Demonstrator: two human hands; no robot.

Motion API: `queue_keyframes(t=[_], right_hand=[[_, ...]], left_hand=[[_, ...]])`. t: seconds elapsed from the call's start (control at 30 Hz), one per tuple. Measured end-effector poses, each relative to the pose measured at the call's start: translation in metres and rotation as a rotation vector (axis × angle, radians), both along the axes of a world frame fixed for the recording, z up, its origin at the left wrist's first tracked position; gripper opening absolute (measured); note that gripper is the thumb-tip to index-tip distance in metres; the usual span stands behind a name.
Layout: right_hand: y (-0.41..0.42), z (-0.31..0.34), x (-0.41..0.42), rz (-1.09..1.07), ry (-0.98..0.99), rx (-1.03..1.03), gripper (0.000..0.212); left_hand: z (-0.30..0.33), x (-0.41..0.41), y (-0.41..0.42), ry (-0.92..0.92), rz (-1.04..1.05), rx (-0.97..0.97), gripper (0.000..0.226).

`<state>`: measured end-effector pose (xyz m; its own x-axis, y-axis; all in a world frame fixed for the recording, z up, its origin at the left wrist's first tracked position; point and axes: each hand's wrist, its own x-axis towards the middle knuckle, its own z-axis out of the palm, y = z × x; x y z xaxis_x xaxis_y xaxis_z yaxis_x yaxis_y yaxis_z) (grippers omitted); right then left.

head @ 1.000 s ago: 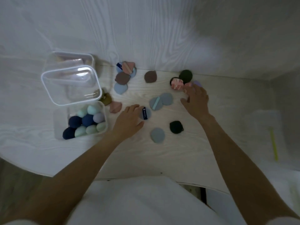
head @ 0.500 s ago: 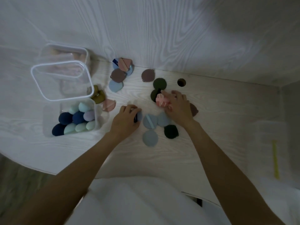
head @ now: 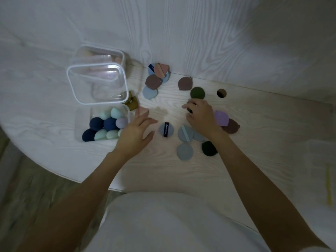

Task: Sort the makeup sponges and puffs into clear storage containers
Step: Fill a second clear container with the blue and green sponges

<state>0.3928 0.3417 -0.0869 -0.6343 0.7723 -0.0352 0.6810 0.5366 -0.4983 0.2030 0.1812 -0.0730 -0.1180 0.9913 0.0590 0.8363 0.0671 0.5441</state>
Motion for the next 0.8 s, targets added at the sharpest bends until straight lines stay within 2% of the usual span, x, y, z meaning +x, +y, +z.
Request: queue_keyframes(t=[0.13, 0.27, 0.37, 0.47, 0.53, 0.63, 0.73, 0.8], right_hand=[[-0.023, -0.003, -0.031, 0.125, -0.051, -0.065, 0.037], [-0.050, -0.013, -0.039, 0.190, -0.180, -0.198, 0.051], [-0.069, -0.016, -0.042, 0.181, -0.193, -0.128, 0.042], [-0.074, -0.008, -0.054, 0.117, -0.142, -0.145, 0.036], [-0.070, 0.006, -0.075, 0.117, -0.095, -0.188, 0.036], [-0.061, 0.035, -0.120, 0.024, 0.105, -0.240, 0.039], [-0.054, 0.058, -0.168, -0.074, 0.214, -0.387, 0.060], [-0.052, 0.068, -0.192, -0.139, 0.262, -0.499, 0.070]], left_hand=[[0.010, -0.033, -0.029, 0.065, 0.114, 0.054, 0.033], [0.002, -0.058, -0.050, 0.166, 0.107, 0.013, 0.032], [0.000, -0.065, -0.063, 0.118, 0.134, -0.039, 0.038], [0.006, -0.076, -0.069, 0.024, 0.175, 0.045, 0.029], [0.013, -0.094, -0.070, -0.058, 0.333, 0.113, 0.023], [0.023, -0.129, -0.060, -0.270, 0.649, 0.145, 0.031], [0.037, -0.167, -0.038, -0.530, 0.852, 0.035, 0.049], [0.042, -0.188, -0.025, -0.719, 0.840, -0.104, 0.056]])
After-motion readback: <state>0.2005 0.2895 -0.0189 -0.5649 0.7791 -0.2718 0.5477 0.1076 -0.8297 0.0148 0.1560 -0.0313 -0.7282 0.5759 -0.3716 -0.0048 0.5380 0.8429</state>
